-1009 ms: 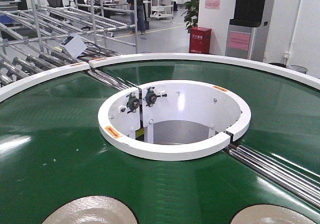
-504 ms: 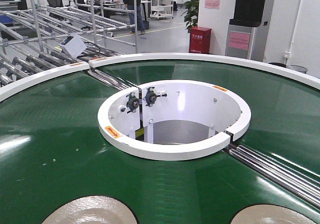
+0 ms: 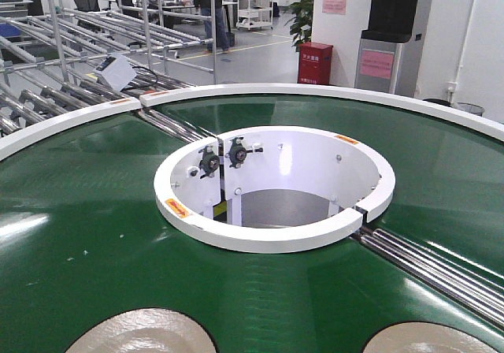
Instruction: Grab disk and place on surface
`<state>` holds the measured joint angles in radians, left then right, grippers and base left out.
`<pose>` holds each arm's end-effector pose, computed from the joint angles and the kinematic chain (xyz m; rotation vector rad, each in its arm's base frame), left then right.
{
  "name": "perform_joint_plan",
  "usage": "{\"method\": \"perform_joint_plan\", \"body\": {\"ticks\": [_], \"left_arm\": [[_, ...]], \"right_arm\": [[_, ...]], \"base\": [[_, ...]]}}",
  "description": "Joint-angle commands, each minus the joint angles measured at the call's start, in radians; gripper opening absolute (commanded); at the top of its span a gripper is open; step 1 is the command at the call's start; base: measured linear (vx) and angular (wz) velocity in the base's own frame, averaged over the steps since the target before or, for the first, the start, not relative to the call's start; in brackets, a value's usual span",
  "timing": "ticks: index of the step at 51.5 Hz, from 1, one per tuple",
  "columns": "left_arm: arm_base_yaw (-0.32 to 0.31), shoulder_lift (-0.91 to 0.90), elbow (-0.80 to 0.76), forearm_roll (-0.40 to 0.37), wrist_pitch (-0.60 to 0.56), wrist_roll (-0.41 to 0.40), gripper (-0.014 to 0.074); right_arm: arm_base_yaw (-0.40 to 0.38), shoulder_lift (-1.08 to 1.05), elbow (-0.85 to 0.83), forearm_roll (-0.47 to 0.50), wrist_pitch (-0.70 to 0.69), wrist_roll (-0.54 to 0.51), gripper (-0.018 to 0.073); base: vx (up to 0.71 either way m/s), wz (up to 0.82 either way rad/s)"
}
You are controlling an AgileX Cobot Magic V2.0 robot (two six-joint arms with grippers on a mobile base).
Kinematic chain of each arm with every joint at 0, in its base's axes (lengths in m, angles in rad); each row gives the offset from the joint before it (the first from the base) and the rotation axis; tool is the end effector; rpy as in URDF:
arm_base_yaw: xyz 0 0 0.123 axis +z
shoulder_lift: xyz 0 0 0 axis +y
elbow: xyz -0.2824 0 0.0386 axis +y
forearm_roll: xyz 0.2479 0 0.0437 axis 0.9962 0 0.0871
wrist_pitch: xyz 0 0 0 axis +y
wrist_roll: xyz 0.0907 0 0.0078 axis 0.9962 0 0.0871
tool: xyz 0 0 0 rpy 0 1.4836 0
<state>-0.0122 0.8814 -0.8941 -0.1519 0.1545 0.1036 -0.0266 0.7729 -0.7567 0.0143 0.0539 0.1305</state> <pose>0.1883 -0.0044 0.4074 -0.0099 1.6240 -0.0641 0.1643 -0.0043 0.3889 0.1324 1.5488 0.0940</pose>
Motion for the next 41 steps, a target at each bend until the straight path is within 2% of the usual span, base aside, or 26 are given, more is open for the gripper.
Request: {"method": "perform_joint_plan", "body": {"ticks": [1, 8, 13, 20, 25, 30, 41], "left_arm": [[0.001, -0.009, -0.039, -0.008, -0.079, -0.001, 0.0579], [0.001, -0.009, -0.042, -0.054, -0.039, -0.016, 0.0582], [0.002, 0.008, -0.063, -0.065, 0.102, -0.014, 0.0562], [0.002, 0.128, -0.16, -0.066, 0.333, 0.12, 0.0511], [0.002, 0.251, -0.251, -0.093, 0.452, 0.163, 0.0477], [0.002, 0.394, -0.348, -0.162, 0.568, 0.207, 0.0454], [0.02, 0.624, -0.456, -0.417, 0.714, 0.368, 0.0437]], "right_arm": [[-0.008, -0.003, -0.035, -0.008, -0.083, -0.003, 0.0727], [-0.008, -0.003, -0.035, -0.003, -0.083, -0.001, 0.0709], [-0.008, -0.003, -0.035, -0.002, -0.083, -0.001, 0.0679], [-0.008, -0.003, -0.035, -0.003, -0.083, -0.001, 0.062], [-0.008, -0.003, -0.035, -0.003, -0.083, -0.001, 0.0579], [-0.008, -0.003, -0.035, -0.003, -0.079, -0.001, 0.0549], [-0.008, -0.003, -0.035, -0.003, -0.032, -0.001, 0.054]], "base": [[0.0, 0.0], [0.0, 0.0], [0.0, 0.0], [0.0, 0.0], [0.0, 0.0], [0.0, 0.0], [0.0, 0.0]]}}
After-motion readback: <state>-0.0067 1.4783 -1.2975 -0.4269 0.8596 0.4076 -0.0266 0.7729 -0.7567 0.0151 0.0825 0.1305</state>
